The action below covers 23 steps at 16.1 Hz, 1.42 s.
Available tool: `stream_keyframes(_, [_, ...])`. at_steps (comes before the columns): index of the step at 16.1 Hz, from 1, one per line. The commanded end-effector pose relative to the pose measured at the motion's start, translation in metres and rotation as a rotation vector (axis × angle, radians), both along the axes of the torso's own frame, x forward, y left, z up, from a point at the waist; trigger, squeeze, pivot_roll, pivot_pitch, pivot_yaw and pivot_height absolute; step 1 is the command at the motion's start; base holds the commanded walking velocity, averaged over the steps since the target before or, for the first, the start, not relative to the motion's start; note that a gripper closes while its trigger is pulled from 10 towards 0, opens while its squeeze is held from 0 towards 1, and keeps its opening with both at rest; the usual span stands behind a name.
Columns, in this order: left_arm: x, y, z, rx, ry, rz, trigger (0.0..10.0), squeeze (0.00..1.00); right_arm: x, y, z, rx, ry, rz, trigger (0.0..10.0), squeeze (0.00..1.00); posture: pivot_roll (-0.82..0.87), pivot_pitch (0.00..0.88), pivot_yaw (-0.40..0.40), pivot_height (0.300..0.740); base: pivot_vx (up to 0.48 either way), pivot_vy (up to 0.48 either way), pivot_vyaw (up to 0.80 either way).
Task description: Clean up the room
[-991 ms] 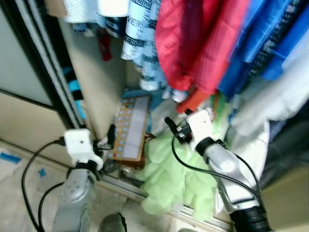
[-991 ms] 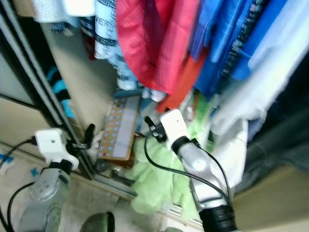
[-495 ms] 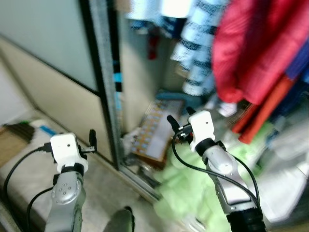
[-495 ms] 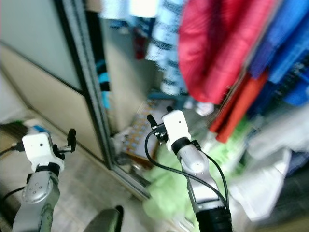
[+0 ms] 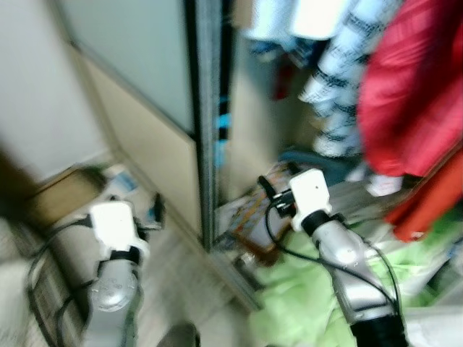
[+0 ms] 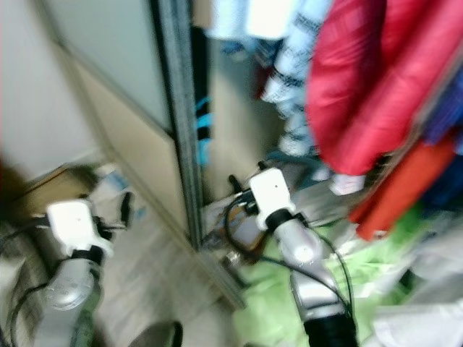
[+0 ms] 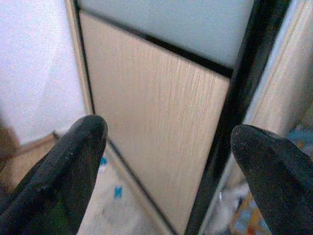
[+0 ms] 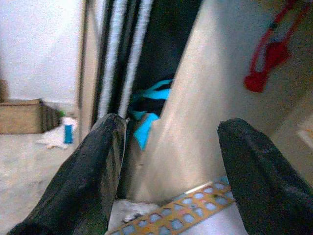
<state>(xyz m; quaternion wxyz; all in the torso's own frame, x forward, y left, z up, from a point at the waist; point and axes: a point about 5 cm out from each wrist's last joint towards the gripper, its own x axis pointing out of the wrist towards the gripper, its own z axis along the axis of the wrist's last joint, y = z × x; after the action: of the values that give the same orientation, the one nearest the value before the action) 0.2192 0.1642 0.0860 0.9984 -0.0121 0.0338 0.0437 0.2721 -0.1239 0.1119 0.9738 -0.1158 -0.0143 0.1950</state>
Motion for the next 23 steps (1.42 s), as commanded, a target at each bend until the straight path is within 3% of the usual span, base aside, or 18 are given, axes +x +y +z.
stream_keyframes(1, [0.001, 0.004, 0.005, 0.020, -0.016, 0.020, 10.0, 0.00, 0.001, 0.002, 0.005, 0.014, -0.019, 0.006, 10.0, 0.00, 0.01, 0.009, -0.055, 0.740, 0.000, 0.000, 0.79])
stream_keyframes(7, [0.007, 0.002, 0.001, 0.007, -0.017, -0.012, 10.0, 0.00, 0.008, 0.006, 0.001, 0.056, -0.031, -0.060, 10.0, 0.00, 0.02, 0.000, -0.033, 0.740, 0.000, 0.000, 0.79])
stream_keyframes(13, [0.014, 0.006, 0.005, 0.051, -0.037, -0.042, 10.0, 0.00, 0.010, -0.018, -0.012, 0.147, 0.034, -0.236, 10.0, 0.00, 0.02, 0.000, 0.013, 0.740, 0.000, 0.000, 0.12])
stream_keyframes(15, [0.016, 0.007, 0.007, 0.060, -0.037, -0.055, 10.0, 0.00, 0.010, -0.019, -0.016, 0.162, 0.040, -0.286, 10.0, 0.00, 0.02, 0.000, 0.041, 0.740, 0.000, 0.000, 0.00])
stream_keyframes(18, [0.017, 0.007, 0.006, 0.047, -0.037, -0.041, 10.0, 0.00, 0.013, -0.015, -0.013, 0.152, 0.026, -0.264, 10.0, 0.00, 0.02, 0.000, 0.014, 0.740, 0.000, 0.000, 0.15])
stream_keyframes(23, [0.011, 0.002, -0.001, 0.025, -0.025, -0.024, 10.0, 0.00, 0.023, -0.012, -0.006, 0.128, 0.017, -0.221, 10.0, 0.00, 0.01, 0.003, -0.036, 0.740, 0.000, 0.000, 0.77])
